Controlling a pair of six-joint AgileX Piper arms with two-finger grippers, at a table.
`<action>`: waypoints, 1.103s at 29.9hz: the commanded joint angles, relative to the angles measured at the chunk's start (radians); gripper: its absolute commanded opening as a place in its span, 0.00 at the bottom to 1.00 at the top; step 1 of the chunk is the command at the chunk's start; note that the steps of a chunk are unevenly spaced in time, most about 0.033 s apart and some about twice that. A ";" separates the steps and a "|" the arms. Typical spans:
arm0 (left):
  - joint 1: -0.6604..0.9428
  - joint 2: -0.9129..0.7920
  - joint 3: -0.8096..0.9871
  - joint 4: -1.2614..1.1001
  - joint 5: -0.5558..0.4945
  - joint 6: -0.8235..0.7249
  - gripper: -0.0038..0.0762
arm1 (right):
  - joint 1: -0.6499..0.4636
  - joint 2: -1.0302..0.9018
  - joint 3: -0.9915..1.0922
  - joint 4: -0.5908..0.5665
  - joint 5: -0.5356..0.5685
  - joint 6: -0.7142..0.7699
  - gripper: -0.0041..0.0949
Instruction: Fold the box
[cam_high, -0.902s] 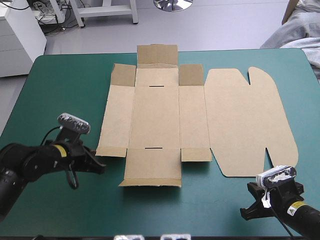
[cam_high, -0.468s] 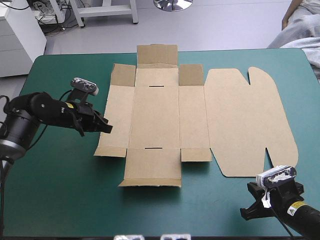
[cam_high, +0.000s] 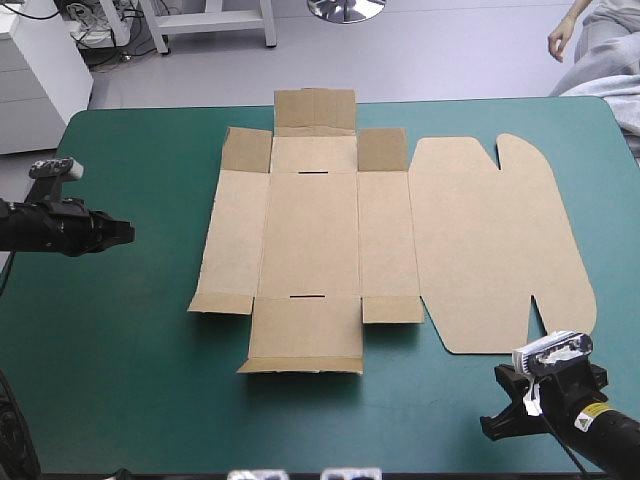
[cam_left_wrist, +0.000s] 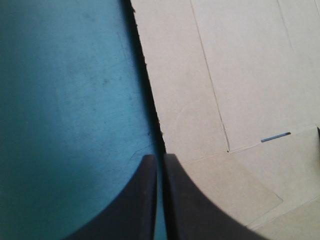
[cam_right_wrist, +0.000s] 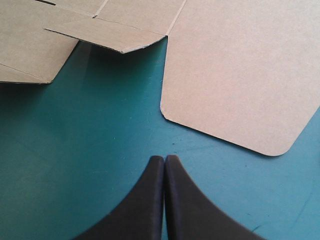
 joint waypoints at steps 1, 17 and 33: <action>0.031 -0.006 -0.033 -0.090 0.032 0.001 0.21 | -0.001 0.007 -0.027 0.019 -0.056 -0.008 0.02; 0.018 0.298 -0.033 -0.190 0.072 0.031 0.76 | -0.001 0.007 -0.027 0.019 -0.056 -0.008 0.02; -0.253 0.508 -0.033 -0.187 0.062 0.046 0.76 | -0.001 0.007 -0.027 0.019 -0.056 -0.008 0.02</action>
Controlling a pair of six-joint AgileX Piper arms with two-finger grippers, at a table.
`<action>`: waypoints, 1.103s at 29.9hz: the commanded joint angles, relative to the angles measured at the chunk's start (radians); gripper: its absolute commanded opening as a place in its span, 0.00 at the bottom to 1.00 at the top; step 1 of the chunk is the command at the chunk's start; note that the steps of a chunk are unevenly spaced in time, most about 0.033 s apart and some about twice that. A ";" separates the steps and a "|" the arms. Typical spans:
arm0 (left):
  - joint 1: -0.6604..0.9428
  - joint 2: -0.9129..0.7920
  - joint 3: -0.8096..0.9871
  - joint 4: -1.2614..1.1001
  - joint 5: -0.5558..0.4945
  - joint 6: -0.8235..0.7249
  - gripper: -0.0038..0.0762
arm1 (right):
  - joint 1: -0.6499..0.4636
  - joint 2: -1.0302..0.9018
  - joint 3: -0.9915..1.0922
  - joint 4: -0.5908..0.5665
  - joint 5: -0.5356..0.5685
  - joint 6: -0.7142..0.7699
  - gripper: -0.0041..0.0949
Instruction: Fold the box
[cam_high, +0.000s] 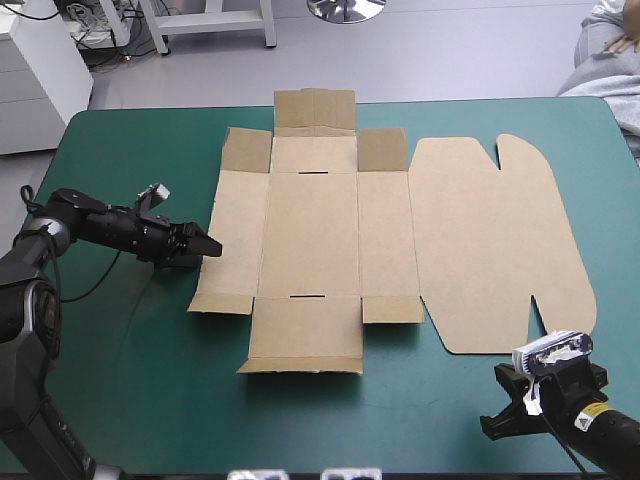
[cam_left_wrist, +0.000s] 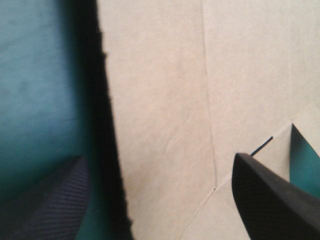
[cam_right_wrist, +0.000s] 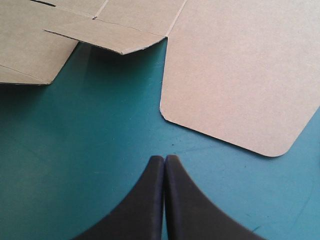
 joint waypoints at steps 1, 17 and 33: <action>-0.060 0.007 -0.007 -0.017 0.074 0.000 0.76 | -0.001 0.007 -0.027 0.019 -0.053 -0.008 0.02; -0.149 0.028 -0.007 -0.105 0.037 -0.055 0.31 | -0.001 0.007 -0.027 0.019 -0.053 -0.008 0.02; -0.151 0.026 -0.018 -0.280 0.069 0.095 0.04 | -0.001 0.007 -0.027 0.019 -0.051 -0.008 0.02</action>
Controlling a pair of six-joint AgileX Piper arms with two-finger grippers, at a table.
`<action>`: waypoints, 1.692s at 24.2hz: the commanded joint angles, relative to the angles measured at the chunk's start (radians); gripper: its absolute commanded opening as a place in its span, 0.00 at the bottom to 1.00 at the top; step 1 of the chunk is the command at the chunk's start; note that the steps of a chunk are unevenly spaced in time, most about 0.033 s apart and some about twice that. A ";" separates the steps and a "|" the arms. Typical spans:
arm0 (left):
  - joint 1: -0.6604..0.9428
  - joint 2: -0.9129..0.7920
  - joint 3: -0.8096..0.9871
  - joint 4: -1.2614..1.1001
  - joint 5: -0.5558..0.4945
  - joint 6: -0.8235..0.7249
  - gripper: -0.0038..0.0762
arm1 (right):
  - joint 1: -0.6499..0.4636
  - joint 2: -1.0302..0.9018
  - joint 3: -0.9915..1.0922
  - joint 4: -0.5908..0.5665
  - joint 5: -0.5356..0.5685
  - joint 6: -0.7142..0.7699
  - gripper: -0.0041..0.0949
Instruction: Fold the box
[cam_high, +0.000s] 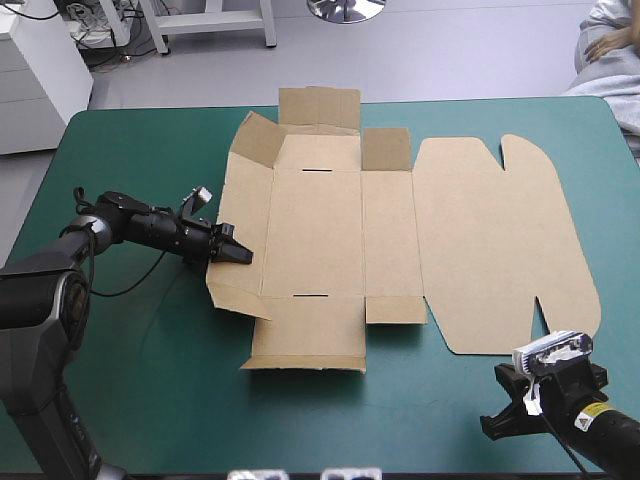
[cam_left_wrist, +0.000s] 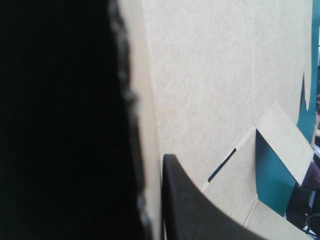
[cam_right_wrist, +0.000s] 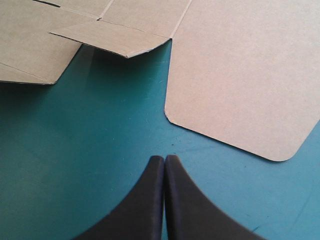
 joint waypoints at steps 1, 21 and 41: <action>-0.010 -0.042 -0.035 -0.108 0.097 0.076 0.04 | -0.001 0.007 -0.027 0.019 -0.051 -0.007 0.02; -0.519 -0.268 -0.723 0.999 -0.059 -0.037 0.04 | -0.001 0.007 -0.027 0.019 -0.049 0.001 0.02; -0.818 -0.405 -0.479 1.412 -0.314 -0.075 0.04 | -0.001 0.007 -0.070 0.025 -0.066 0.084 0.02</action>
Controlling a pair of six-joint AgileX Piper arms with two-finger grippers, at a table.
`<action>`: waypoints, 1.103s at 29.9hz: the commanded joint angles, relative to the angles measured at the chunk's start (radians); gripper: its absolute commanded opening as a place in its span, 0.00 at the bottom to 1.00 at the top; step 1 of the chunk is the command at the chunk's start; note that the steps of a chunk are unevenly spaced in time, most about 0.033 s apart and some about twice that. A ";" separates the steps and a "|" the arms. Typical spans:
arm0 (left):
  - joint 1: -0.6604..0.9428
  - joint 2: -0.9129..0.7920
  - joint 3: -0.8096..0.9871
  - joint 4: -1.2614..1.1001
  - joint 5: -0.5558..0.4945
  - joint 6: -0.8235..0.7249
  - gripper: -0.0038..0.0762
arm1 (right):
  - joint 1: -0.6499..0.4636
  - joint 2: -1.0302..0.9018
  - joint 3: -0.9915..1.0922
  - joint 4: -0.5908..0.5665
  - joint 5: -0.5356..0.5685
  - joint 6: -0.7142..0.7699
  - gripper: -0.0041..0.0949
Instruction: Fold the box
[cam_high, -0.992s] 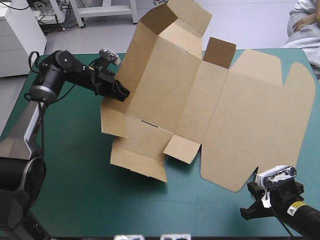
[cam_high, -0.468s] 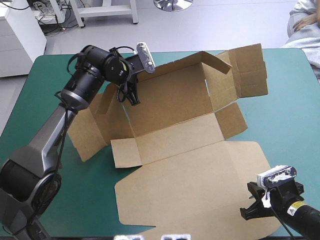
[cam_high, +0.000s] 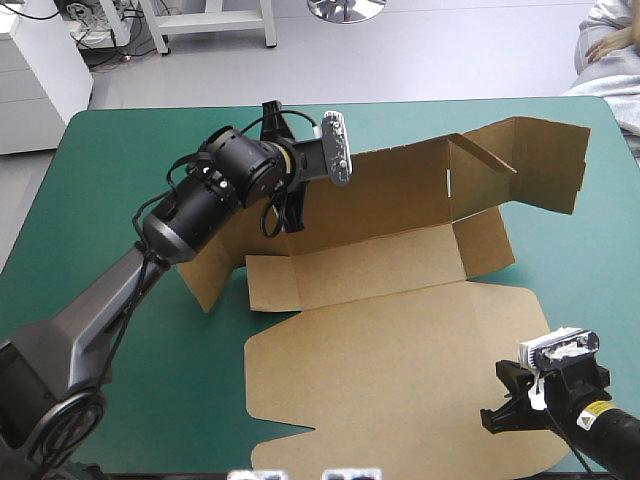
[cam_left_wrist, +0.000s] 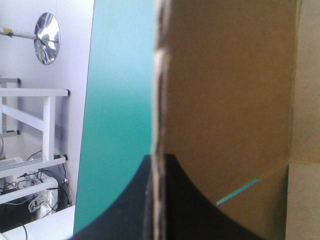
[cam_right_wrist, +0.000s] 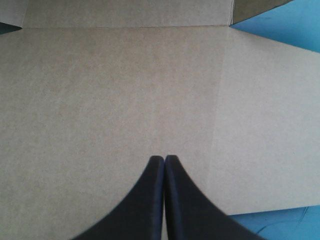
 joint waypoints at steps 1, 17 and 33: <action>-0.017 -0.124 0.117 0.075 -0.186 -0.027 0.04 | -0.001 0.007 -0.061 0.025 -0.071 0.031 0.02; -0.017 -0.246 0.424 0.296 -0.432 -0.183 0.04 | -0.001 0.220 -0.314 0.014 -0.188 0.119 0.02; -0.076 -0.306 0.669 0.798 -0.499 -0.602 0.04 | -0.001 0.771 -0.930 0.011 -0.065 0.091 0.02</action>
